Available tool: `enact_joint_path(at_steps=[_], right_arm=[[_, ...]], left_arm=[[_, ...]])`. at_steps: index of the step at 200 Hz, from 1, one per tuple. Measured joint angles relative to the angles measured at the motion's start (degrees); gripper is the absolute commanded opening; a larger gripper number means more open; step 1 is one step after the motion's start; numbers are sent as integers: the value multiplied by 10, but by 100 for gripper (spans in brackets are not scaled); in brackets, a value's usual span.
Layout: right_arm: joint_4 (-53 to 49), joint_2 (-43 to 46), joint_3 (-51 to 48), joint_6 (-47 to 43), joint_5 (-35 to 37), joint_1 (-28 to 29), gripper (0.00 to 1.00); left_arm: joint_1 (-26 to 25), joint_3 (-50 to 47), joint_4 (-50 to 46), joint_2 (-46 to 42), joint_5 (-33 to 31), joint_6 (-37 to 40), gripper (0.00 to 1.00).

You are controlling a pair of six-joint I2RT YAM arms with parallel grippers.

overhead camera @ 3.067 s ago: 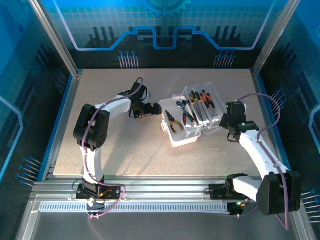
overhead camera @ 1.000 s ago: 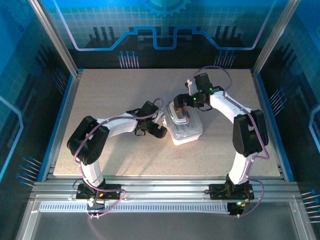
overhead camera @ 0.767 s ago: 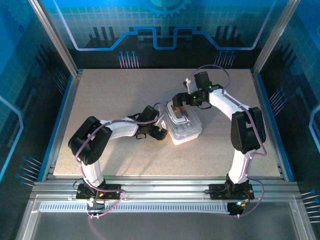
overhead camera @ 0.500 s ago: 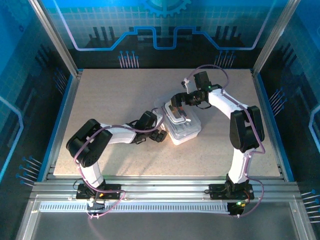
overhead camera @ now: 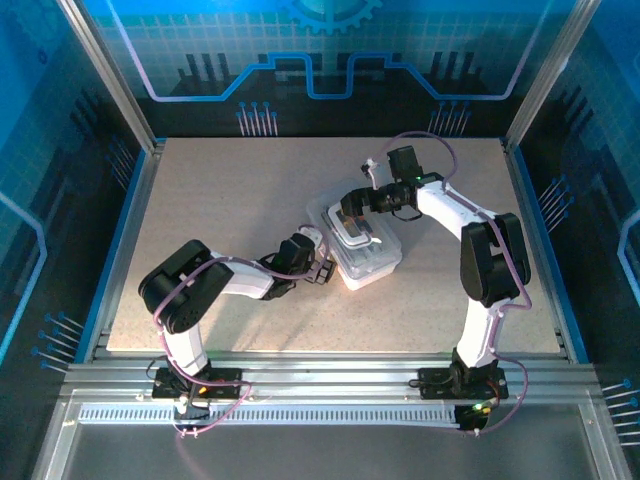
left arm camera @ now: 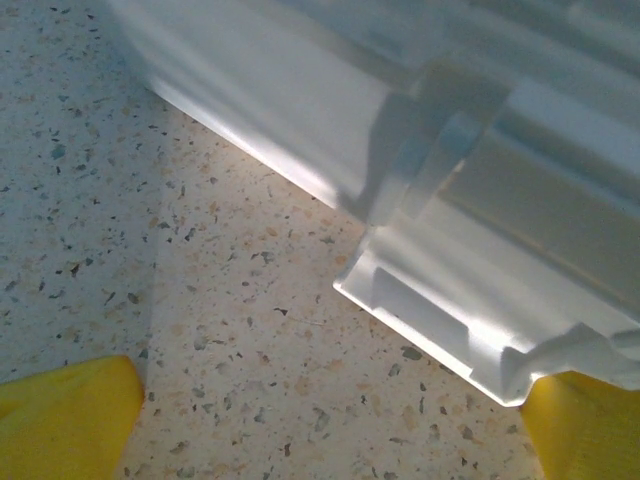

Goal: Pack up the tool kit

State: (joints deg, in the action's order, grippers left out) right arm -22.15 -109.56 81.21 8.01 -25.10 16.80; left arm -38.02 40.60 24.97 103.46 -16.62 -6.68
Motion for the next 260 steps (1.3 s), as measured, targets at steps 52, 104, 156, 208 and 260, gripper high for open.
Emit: enact_joint_path(at_steps=[52,104,156,208,260], right_arm=[[3,1,-2,-4,0,0,100],[8,1,-5,-6,-7,5,100],[8,1,-5,-6,-9,5,100],[8,1,-5,-6,-10,5,100],[9,1,-6,-6,-10,5,100]], left_arm=[[-8,-6,-4,-6,-28,-31,99],[-4,-29,-26,-31,-97,-79,99],[0,-42,-62,-56,-155,-85,99],[2,-46,-67,-69,-184,-84,100],[5,-46,-62,-70,-188,-84,99]])
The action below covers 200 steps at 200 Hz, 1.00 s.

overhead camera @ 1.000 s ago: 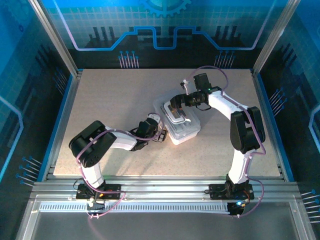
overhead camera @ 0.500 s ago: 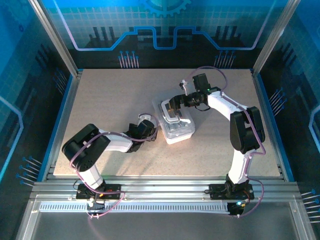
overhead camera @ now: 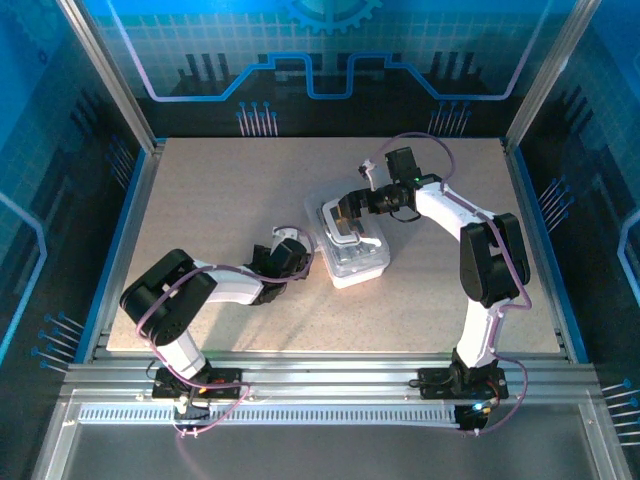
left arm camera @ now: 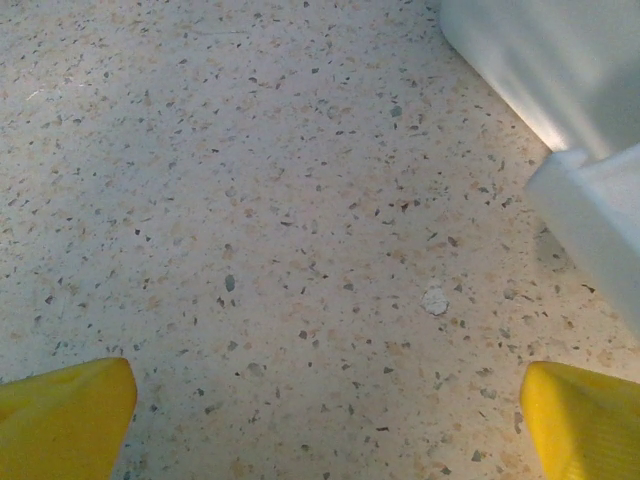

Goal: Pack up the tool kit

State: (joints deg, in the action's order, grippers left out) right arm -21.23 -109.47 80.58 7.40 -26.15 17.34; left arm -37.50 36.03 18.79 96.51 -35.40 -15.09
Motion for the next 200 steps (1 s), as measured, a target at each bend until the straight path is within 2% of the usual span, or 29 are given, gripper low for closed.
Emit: enact_joint_path(at_steps=[200], right_arm=[[8,0,-4,0,-1,0,100]], left_arm=[[0,0,17,-23,1,6,99]])
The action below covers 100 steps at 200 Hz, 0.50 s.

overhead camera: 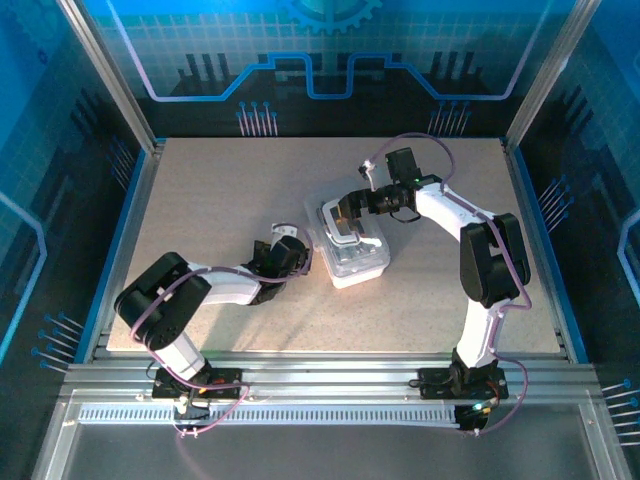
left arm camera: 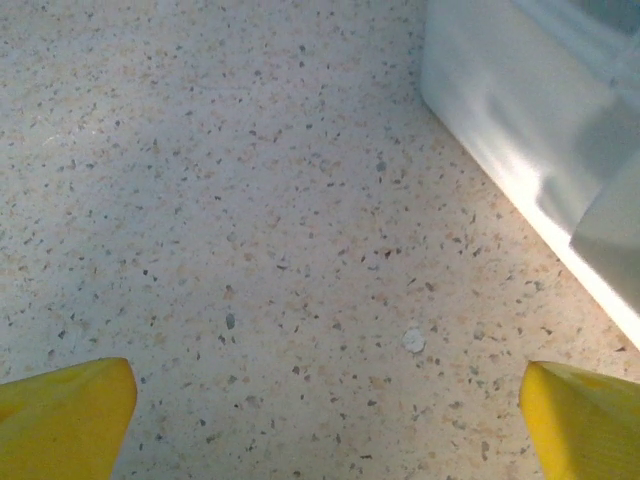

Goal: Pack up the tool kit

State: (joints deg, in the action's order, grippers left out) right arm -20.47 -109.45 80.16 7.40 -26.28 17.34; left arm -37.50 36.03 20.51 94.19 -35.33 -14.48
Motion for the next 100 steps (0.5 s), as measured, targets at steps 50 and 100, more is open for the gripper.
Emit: enact_joint_path(at_steps=[50,100], right_arm=[[2,1,-2,0,-1,0,100],[3,1,-3,-2,-1,0,100]], left_arm=[[0,0,8,-6,0,0,99],[0,0,8,-6,0,0,99]])
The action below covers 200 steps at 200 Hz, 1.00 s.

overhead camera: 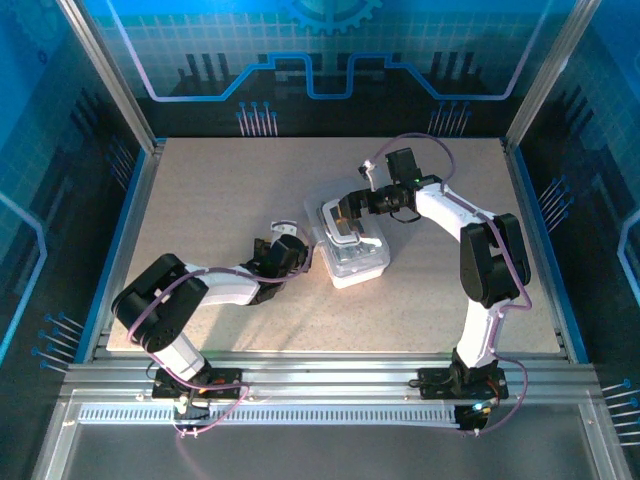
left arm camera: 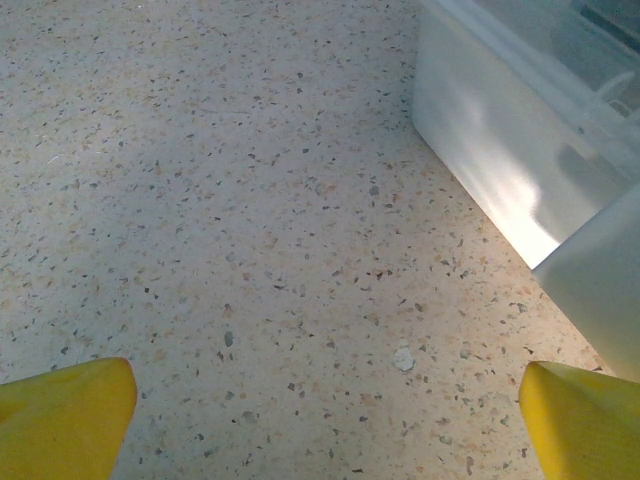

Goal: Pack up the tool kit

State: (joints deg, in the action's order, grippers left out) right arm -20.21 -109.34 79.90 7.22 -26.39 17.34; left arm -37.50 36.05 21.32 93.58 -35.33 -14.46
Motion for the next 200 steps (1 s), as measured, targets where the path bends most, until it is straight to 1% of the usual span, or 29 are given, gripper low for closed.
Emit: enact_joint_path(at_steps=[121,200], right_arm=[[5,2,-4,0,0,0,100],[17,5,-14,0,-2,0,100]], left_arm=[[5,22,0,36,0,11,99],[9,42,-1,88,2,13,99]])
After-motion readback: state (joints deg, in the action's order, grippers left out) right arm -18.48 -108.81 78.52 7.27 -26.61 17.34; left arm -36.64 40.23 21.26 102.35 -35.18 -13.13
